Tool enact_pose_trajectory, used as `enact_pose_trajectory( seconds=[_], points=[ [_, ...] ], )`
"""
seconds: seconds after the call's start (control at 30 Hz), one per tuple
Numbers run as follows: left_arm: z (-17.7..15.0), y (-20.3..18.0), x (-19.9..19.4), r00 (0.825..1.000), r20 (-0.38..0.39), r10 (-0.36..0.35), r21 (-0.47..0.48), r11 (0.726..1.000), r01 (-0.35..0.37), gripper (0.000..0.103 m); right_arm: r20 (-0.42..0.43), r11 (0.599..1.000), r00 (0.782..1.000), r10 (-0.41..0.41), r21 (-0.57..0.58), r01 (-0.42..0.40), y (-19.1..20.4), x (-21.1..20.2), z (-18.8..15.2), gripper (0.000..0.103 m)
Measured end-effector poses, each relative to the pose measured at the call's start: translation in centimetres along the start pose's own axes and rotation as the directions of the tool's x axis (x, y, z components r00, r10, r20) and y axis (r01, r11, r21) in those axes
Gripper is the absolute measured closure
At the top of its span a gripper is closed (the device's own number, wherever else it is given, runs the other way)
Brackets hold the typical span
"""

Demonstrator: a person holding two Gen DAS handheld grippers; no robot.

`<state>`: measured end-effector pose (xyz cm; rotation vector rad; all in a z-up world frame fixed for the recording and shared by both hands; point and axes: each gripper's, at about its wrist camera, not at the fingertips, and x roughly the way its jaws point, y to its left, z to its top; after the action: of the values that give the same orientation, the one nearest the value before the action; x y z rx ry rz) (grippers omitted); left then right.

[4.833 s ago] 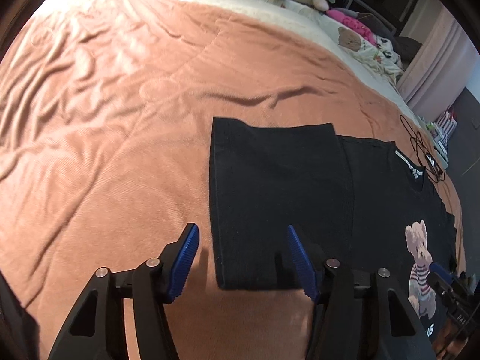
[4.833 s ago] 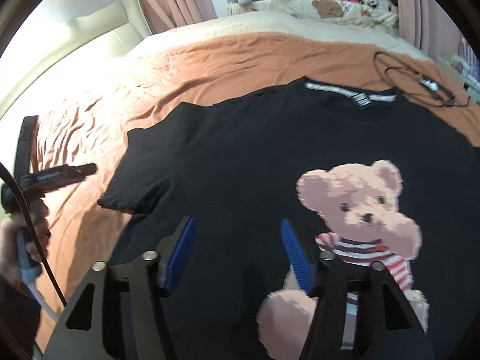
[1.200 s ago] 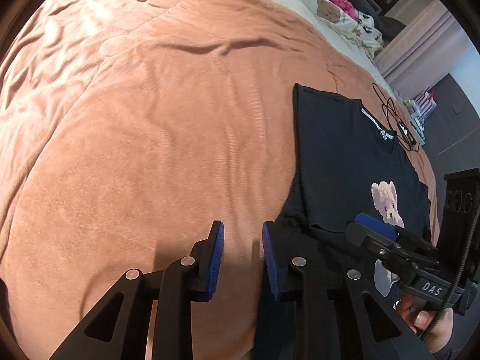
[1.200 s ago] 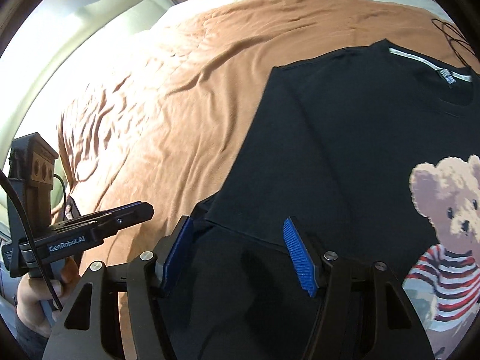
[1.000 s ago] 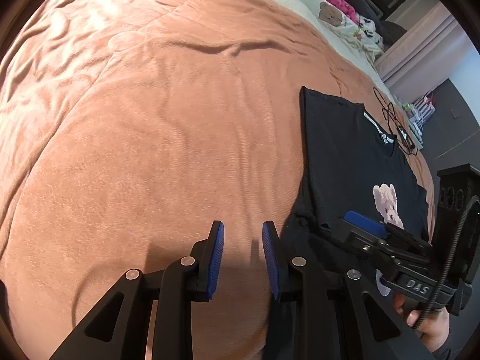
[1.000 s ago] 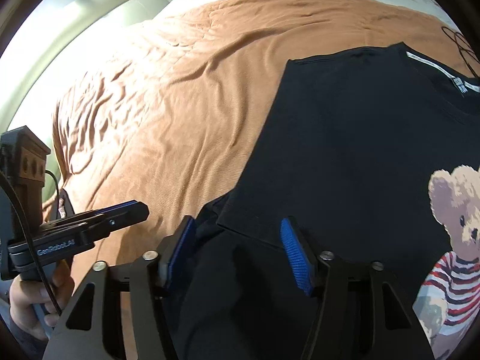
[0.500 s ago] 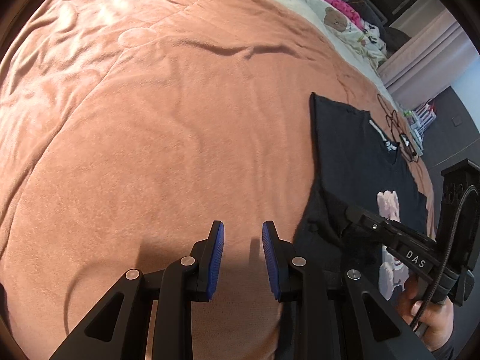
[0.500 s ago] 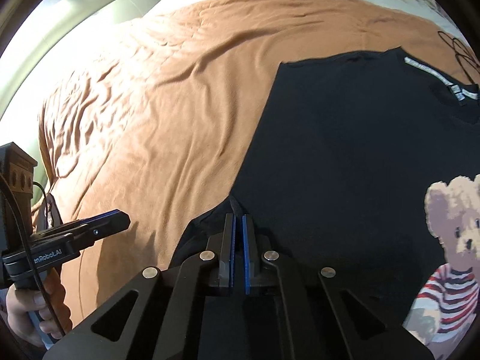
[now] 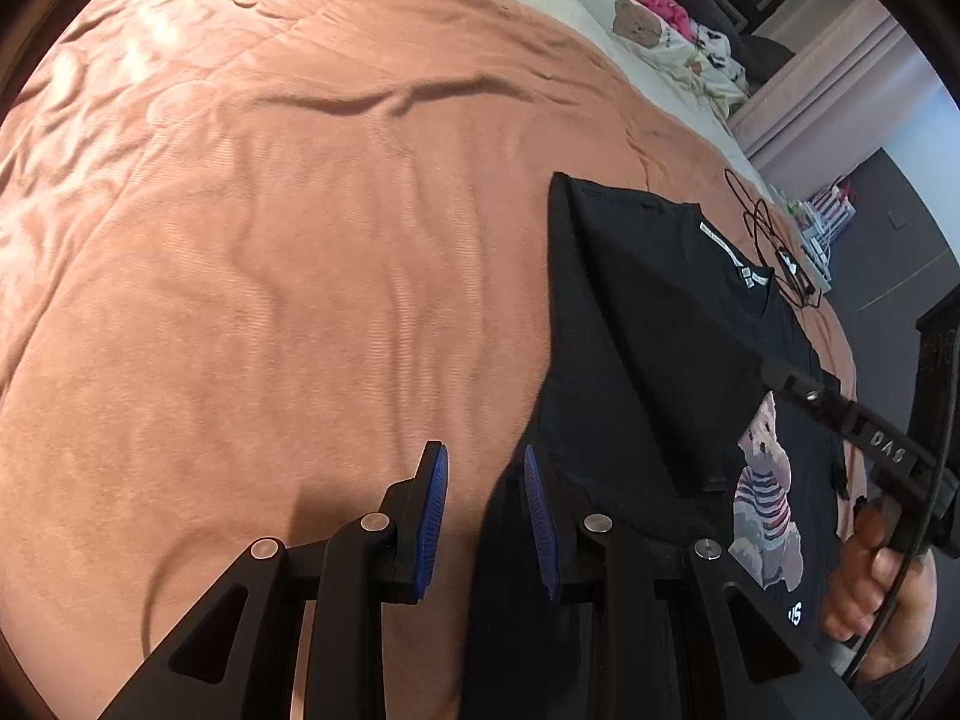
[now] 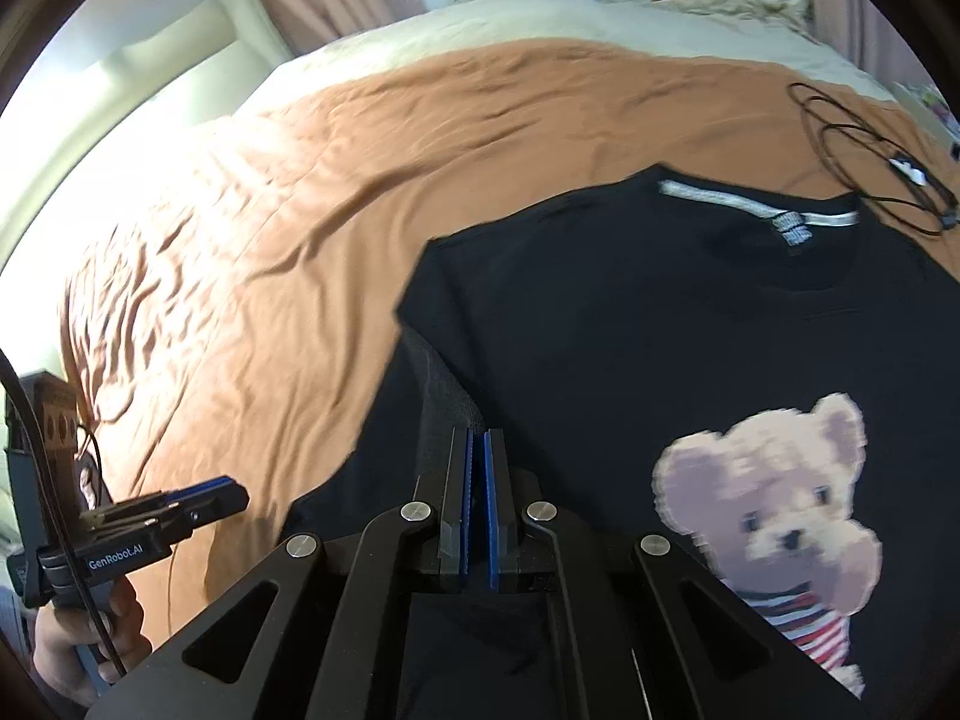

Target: Fold small clothes

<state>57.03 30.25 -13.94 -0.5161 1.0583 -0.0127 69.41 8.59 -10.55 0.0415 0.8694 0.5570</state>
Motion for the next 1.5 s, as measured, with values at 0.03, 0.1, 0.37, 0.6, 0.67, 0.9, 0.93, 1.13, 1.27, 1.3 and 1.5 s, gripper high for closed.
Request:
enact_pose_trajectory(
  seconds=[0.03,0.1,0.37,0.6,0.67,0.9,0.93,1.13,1.27,1.3,1.5],
  points=[
    [0.1,-0.3,0.3,1.0,-0.003,0.003,0.002,1.0,-0.003,0.075,0.006,1.0,1.0,-0.006,0.007,0.006,-0.5,-0.4,0.0,0.103],
    [0.1,-0.7,0.8,1.0,-0.009,0.004,0.005,1.0,-0.004,0.075,0.02,1.0,1.0,-0.021,0.02,0.02,-1.4,-1.3,-0.1,0.103],
    [0.0,-2.1,2.7,0.998,-0.031,0.054,0.043,0.998,-0.053,0.075,0.028,0.995,0.997,-0.075,0.071,0.073,-4.1,-2.5,-0.5,0.103],
    [-0.1,-1.4,4.1,0.992,-0.057,0.113,0.032,0.993,-0.112,0.075,-0.03,0.983,0.988,-0.15,0.106,0.152,-4.8,-1.4,-0.6,0.102],
    [-0.1,-1.4,3.9,0.991,-0.056,0.118,0.035,0.993,-0.116,0.075,-0.051,0.981,0.988,-0.143,0.122,0.148,-4.9,-1.4,-1.1,0.101],
    [-0.4,-1.7,2.6,0.992,-0.04,0.122,0.036,0.992,-0.12,0.075,-0.007,0.977,0.985,-0.171,0.129,0.171,-4.7,-3.4,-1.6,0.042],
    [-0.6,-1.8,2.4,0.992,-0.036,0.121,0.041,0.992,-0.12,0.075,0.002,0.979,0.986,-0.165,0.126,0.163,-4.7,-3.7,-1.5,0.042],
    [-1.0,-1.8,1.5,0.993,-0.029,0.118,0.037,0.992,-0.117,0.075,0.001,0.994,0.999,-0.043,0.097,0.043,-2.4,-3.9,-2.5,0.053],
    [-1.1,-1.9,1.5,0.993,-0.03,0.119,0.035,0.992,-0.118,0.075,-0.045,0.998,0.998,0.038,0.059,-0.036,-0.5,-2.4,-3.3,0.075],
    [-1.2,-1.8,1.5,0.993,-0.03,0.116,0.034,0.993,-0.115,0.075,-0.054,0.998,0.998,0.041,0.049,-0.038,-0.1,-1.9,-3.5,0.076],
    [-1.2,-2.1,1.8,0.994,-0.034,0.105,0.045,0.994,-0.103,0.075,-0.116,0.999,0.993,-0.02,0.032,0.024,-0.4,0.7,-3.8,0.077]
  ],
)
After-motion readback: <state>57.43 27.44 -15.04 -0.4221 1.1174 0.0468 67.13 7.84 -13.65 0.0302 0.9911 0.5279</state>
